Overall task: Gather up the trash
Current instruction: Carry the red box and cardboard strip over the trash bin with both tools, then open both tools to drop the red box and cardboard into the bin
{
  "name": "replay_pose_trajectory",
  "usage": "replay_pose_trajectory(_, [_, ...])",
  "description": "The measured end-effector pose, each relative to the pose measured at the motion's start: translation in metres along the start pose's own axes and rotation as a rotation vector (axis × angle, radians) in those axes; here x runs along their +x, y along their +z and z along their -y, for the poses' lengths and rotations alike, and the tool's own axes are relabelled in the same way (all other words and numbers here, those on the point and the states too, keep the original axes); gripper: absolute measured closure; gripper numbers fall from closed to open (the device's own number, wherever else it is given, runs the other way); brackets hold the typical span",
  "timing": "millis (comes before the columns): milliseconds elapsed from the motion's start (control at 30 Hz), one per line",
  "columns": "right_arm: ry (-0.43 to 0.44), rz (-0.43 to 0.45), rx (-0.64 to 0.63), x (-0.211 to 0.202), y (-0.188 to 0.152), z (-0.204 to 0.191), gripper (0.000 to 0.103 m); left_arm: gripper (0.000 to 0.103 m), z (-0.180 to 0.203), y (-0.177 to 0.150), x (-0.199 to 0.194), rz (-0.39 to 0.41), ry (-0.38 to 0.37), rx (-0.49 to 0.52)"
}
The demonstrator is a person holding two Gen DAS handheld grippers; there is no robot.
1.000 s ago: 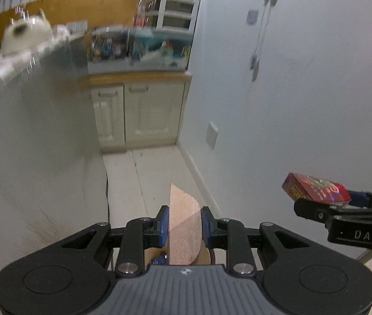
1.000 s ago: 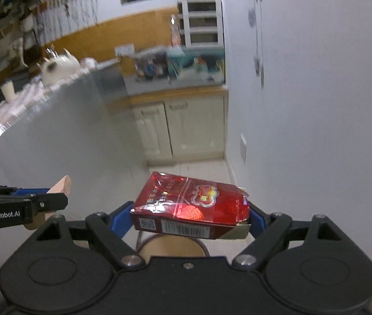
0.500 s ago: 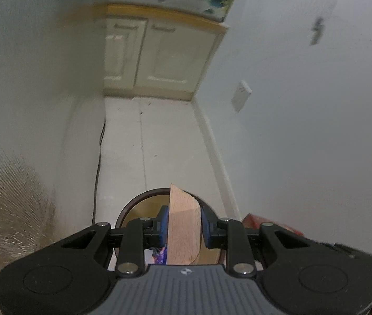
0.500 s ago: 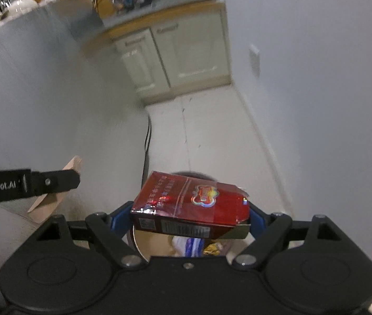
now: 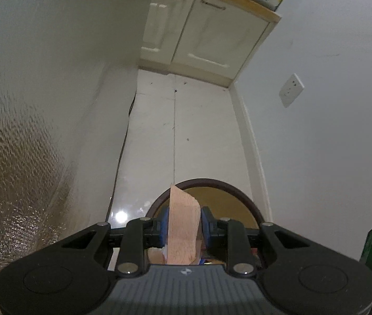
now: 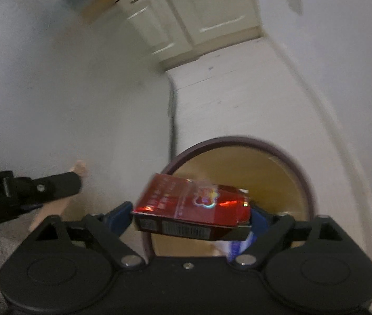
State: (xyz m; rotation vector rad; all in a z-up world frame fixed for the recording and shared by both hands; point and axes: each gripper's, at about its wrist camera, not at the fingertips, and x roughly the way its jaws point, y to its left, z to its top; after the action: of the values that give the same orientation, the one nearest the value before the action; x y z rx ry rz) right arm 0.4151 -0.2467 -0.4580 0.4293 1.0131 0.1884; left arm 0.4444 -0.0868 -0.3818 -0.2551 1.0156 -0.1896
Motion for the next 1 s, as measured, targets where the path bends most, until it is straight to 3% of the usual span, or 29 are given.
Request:
replay_pose_trajectory(100, [0.024, -0.051, -0.004, 0.016, -0.003, 0.000, 0.000, 0.076, -0.002, 0.001, 0.007, -0.002, -0.003, -0.001])
replay_pose_trajectory(467, [-0.145, -0.104, -0.121, 0.003, 0.000, 0.026, 0.000, 0.076, 0.001, -0.014, 0.056, -0.122, -0.069, -0.009])
replay_pose_trajectory(567, [-0.157, -0.122, -0.154, 0.001, 0.000, 0.029, 0.000, 0.076, 0.004, -0.015, 0.065, -0.100, -0.126, -0.022])
replay_pose_trajectory(633, [-0.159, -0.128, -0.160, -0.001, 0.000, 0.030, 0.000, 0.069, 0.003, -0.014, 0.069, -0.071, -0.185, -0.064])
replay_pose_trajectory(667, [-0.158, -0.132, -0.158, 0.000, 0.001, 0.030, 0.000, 0.049, 0.003, -0.013, 0.073, -0.074, -0.202, -0.083])
replay_pose_trajectory(700, [-0.157, -0.135, -0.158, 0.001, 0.001, 0.029, 0.000, 0.037, 0.003, -0.014, 0.076, -0.084, -0.199, -0.090])
replay_pose_trajectory(1000, [-0.175, -0.141, -0.184, -0.001, -0.001, 0.026, 0.000, 0.035, 0.009, -0.023, 0.081, -0.175, -0.010, 0.034])
